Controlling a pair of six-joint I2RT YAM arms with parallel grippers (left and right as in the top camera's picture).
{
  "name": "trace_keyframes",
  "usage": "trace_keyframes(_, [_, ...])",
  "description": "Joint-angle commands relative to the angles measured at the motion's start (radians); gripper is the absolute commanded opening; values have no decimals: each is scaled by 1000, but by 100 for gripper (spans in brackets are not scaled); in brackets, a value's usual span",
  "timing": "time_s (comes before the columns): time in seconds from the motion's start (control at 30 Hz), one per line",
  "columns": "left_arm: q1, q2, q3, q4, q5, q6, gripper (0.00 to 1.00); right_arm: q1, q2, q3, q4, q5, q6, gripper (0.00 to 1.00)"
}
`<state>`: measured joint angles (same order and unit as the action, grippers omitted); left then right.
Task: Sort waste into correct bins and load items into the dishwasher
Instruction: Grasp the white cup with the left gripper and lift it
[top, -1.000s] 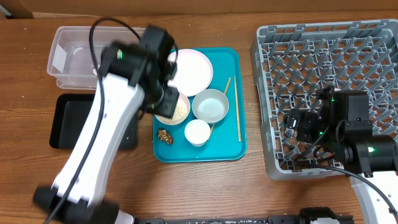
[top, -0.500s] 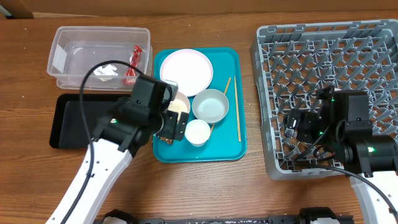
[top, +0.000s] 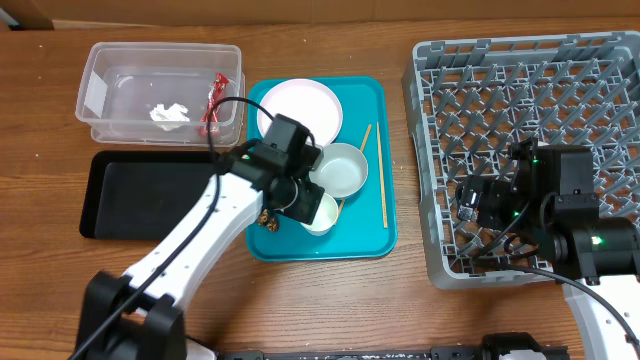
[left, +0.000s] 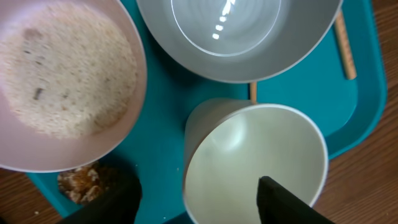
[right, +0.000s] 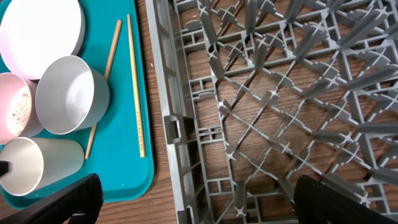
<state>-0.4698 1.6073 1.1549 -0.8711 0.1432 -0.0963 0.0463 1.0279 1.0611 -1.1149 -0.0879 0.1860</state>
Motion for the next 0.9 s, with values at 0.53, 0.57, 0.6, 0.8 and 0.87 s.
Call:
trace_keyframes(0.53, [11, 73, 75, -111, 98, 10, 4, -3, -4, 27, 2, 64, -3, 100])
trace_keyframes(0.57, [17, 65, 101, -130, 124, 27, 4, -3, -4, 27, 1, 105, -3, 100])
trace_keyframes(0.6, [23, 58, 128, -148, 161, 52, 4, -3, -4, 27, 2, 154, -2, 100])
trace_keyframes(0.8, [89, 46, 263, -132, 449, 100, 4, -3, 9, 27, 75, 334, 129, 100])
trace_keyframes(0.87, [122, 46, 267, -42, 590, 53, 4, -3, 25, 27, 118, 309, 174, 100])
